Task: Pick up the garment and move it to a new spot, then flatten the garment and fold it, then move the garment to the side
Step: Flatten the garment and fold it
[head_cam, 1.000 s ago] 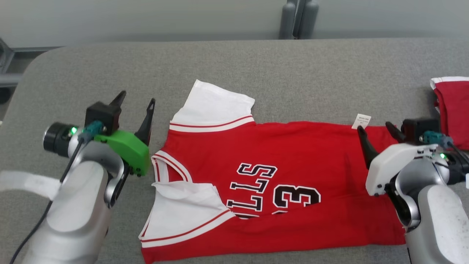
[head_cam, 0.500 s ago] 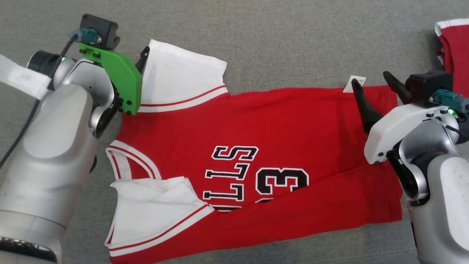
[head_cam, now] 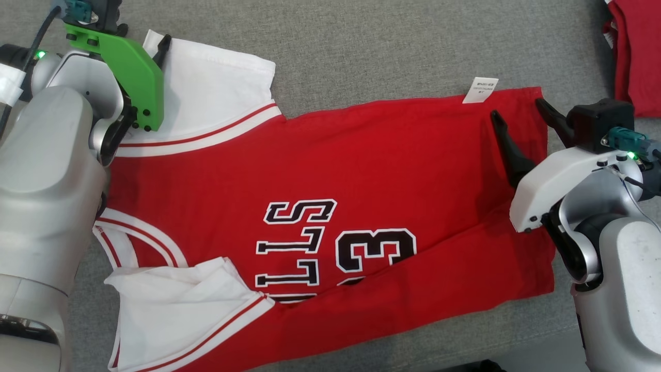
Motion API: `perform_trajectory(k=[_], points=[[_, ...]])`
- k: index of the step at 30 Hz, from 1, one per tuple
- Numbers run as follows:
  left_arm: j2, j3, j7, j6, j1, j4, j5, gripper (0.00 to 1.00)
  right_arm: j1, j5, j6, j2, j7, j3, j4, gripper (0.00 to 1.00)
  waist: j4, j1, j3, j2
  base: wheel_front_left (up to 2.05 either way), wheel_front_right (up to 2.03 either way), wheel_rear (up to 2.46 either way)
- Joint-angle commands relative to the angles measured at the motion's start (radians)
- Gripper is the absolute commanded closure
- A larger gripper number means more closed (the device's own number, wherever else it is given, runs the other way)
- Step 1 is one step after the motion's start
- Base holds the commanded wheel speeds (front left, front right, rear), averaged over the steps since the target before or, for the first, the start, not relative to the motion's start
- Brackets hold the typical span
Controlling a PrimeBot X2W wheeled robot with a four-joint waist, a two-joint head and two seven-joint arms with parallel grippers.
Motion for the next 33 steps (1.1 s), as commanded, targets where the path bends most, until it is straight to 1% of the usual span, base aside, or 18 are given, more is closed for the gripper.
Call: perform_trajectory(k=[1,2,3,4,5,10,17,19,23,25,28,33], points=[[0.001,-0.002,0.011,0.006,-0.001,0.021,-0.008,0.29,-0.011,0.0,0.0,0.002,-0.006,0.0,-0.001,0.0,-0.005,-0.0001,0.012,-0.0001,0.0,0.0,0.0],[-0.001,-0.006,0.016,0.005,-0.002,0.027,-0.008,0.53,-0.012,0.0,0.0,0.002,-0.007,-0.001,-0.001,0.0,-0.004,-0.0001,0.013,-0.0001,0.0,0.0,0.0],[-0.004,-0.008,0.023,0.004,-0.001,0.035,-0.012,0.64,-0.013,0.0,0.0,0.002,-0.007,-0.002,-0.001,0.0,-0.002,-0.0001,0.014,-0.0001,0.0,0.0,0.0],[-0.007,-0.011,0.031,0.004,0.0,0.04,-0.014,0.84,-0.014,0.0,0.0,0.001,-0.006,-0.004,-0.001,0.0,0.001,-0.0001,0.014,-0.0001,0.0,0.0,0.0],[-0.008,-0.015,0.039,0.003,0.002,0.045,-0.016,1.0,-0.016,0.0,0.0,-0.001,-0.004,-0.006,-0.002,0.0,0.003,-0.0001,0.014,-0.0001,0.0,0.0,0.0],[-0.013,-0.016,0.063,-0.001,0.011,0.05,-0.043,1.0,-0.021,-0.005,0.0,-0.014,0.026,-0.007,-0.013,0.0,0.016,-0.0001,0.006,-0.0001,0.0,0.0,0.0],[-0.002,0.006,0.029,-0.002,0.007,0.006,-0.089,1.0,-0.055,-0.01,0.0,-0.008,0.059,-0.023,-0.055,0.0,0.021,-0.0001,-0.007,-0.0001,0.0,0.0,0.0],[0.009,0.007,0.026,-0.003,-0.001,-0.008,-0.093,1.0,-0.07,-0.013,0.0,-0.012,0.107,-0.022,-0.06,0.0,0.018,-0.0001,-0.005,-0.0001,0.0,0.0,0.0],[0.035,0.01,0.027,-0.004,-0.008,-0.038,-0.109,1.0,-0.116,-0.043,0.0,-0.045,0.238,-0.028,-0.044,0.0,0.014,-0.0001,0.004,-0.0001,0.0,0.0,0.0],[0.048,0.007,0.035,-0.004,-0.012,-0.054,-0.111,1.0,-0.153,-0.066,0.0,-0.057,0.259,-0.046,-0.042,0.0,0.015,-0.0001,0.011,-0.0001,0.0,0.0,0.0],[0.062,0.003,0.042,-0.004,-0.012,-0.074,-0.117,1.0,-0.173,-0.105,0.0,-0.049,0.285,-0.069,-0.012,0.0,0.017,-0.0001,0.017,-0.0001,0.0,0.0,0.0],[0.073,0.001,0.054,-0.003,-0.005,-0.095,-0.122,1.0,-0.186,-0.104,0.0,-0.032,0.324,-0.076,0.03,0.0,0.017,-0.0001,0.022,-0.0001,0.0,0.0,0.0]])
